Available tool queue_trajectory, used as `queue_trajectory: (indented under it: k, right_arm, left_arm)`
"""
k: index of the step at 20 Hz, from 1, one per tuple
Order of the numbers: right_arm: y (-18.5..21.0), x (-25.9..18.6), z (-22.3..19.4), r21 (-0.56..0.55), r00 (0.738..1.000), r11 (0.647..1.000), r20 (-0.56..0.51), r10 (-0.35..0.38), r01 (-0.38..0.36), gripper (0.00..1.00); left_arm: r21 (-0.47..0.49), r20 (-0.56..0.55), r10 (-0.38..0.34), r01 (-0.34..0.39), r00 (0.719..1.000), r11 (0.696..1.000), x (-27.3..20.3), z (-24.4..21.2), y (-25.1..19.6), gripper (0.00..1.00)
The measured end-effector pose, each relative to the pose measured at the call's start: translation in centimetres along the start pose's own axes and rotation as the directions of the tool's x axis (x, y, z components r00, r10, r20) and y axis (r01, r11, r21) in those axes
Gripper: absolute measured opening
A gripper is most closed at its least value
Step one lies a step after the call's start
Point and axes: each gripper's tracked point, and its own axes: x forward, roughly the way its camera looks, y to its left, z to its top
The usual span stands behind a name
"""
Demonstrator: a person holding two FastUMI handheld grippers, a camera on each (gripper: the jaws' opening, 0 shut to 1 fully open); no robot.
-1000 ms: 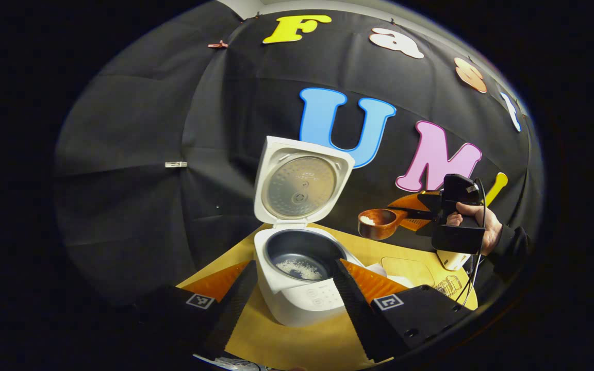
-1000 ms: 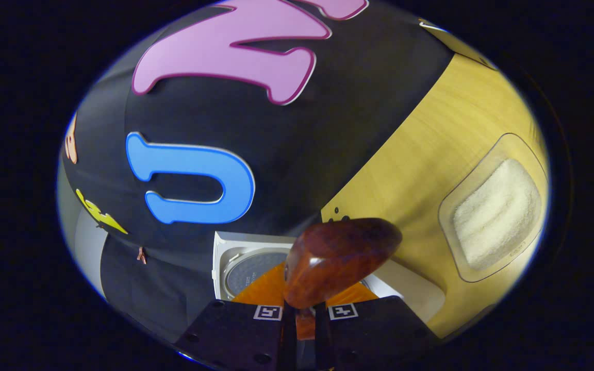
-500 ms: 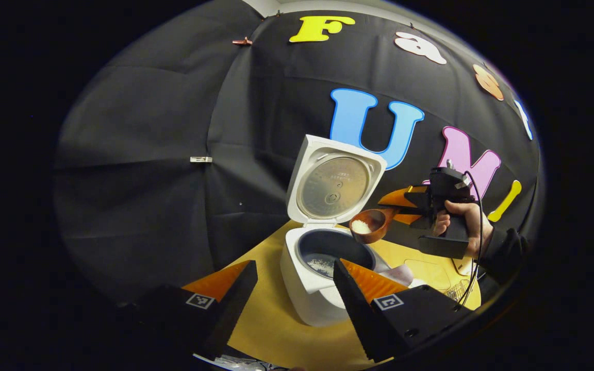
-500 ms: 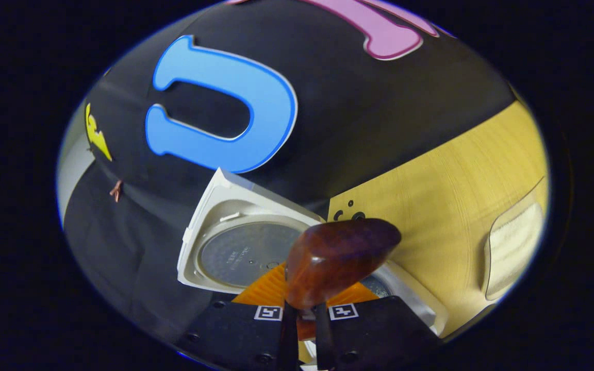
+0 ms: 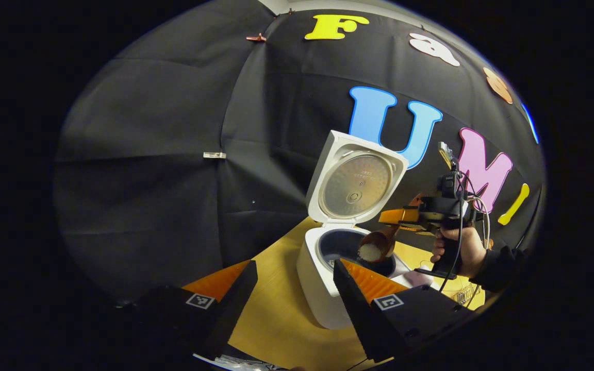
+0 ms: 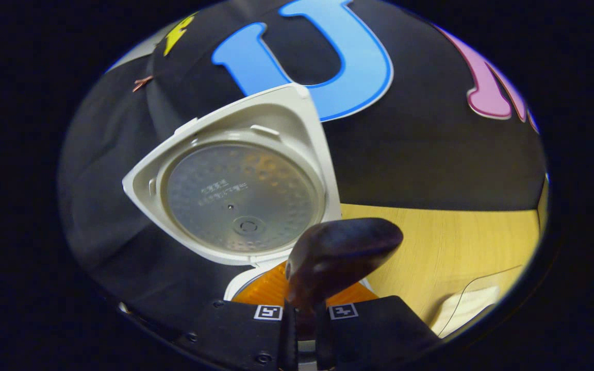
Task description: Close the left gripper, press the button to open the rice cooker; take a wooden spoon from the chopstick holder with the right hand, scoop a spoonful of rice and pour it into the rice cooker, then put the wooden spoon back into the chopstick holder.
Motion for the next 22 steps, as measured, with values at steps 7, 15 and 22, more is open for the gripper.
queue_trajectory:
  k: [7,15,22]
  right_arm:
    - [1.2,0.5,-0.2,-0.364,0.997,0.931,0.061,0.056,-0.03,0.18]
    - [2.1,-0.2,-0.4,-0.457,0.997,0.888,0.026,0.067,-0.048,0.17]
    - [1.7,-2.6,3.0,-0.34,0.996,0.937,0.017,0.088,-0.077,0.17]
  left_arm:
    - [-0.042,-0.015,0.017,-0.018,1.0,0.999,1.4,-1.6,1.1,1.0]
    - [-0.05,-0.002,0.016,-0.016,1.0,0.999,1.4,-1.1,2.1,0.96]
    - [-0.051,0.016,-0.001,0.002,1.0,0.999,1.6,0.3,2.0,0.96]
